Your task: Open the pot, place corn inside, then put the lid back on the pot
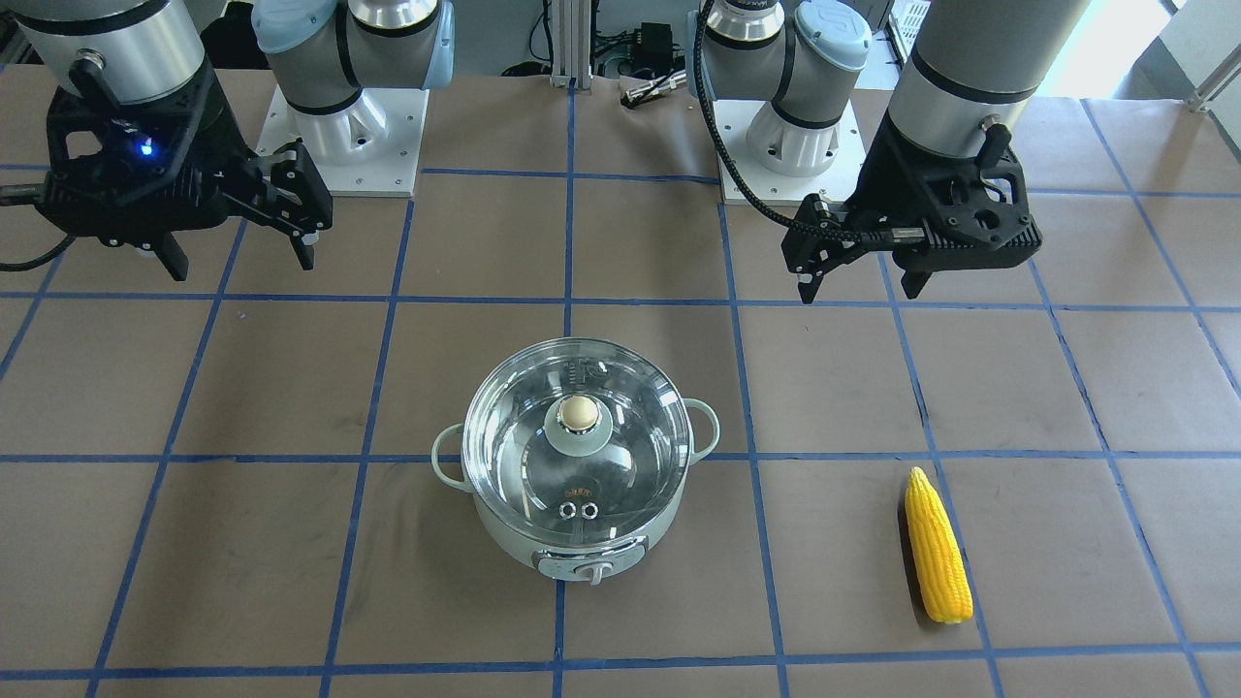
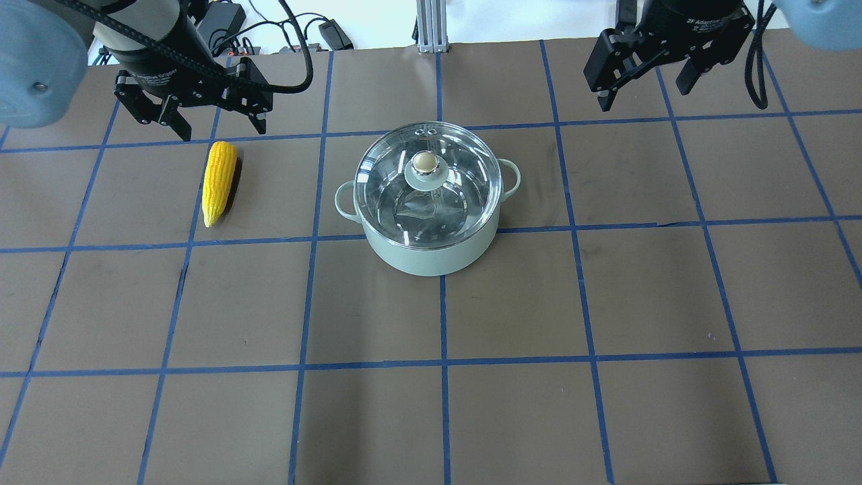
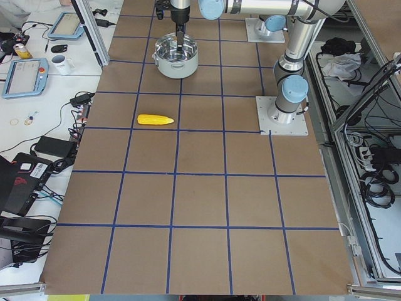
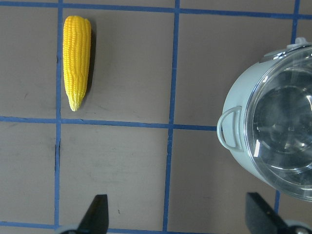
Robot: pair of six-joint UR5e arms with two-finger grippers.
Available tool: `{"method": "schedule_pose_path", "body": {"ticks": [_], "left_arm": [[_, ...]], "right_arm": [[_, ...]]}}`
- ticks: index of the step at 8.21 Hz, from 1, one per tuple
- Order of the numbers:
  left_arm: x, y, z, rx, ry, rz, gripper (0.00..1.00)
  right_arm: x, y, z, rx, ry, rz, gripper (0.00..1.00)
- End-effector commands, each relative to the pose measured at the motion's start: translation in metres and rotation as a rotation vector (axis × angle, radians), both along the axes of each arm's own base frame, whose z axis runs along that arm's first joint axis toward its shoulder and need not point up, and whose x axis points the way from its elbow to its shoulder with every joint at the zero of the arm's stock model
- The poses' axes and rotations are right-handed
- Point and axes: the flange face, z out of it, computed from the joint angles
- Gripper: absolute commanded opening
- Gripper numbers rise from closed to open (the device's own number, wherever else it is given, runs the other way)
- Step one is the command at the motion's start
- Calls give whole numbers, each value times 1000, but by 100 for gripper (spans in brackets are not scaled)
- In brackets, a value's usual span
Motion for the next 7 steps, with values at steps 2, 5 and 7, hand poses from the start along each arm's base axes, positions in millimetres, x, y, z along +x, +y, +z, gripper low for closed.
{"method": "schedule_pose_path", "body": {"ticks": [2,5,7], "left_arm": [[-1,0,2,-8,11,-12,100],[12,-9,1,-14,9,8,100],[41,-24,-18,12,7,58,100]], "right_arm": [[5,11,-4,71,-46,28,100],[10,8,-6,59,-81,24,100],[12,5,-10,64,-92,-2,100]]}}
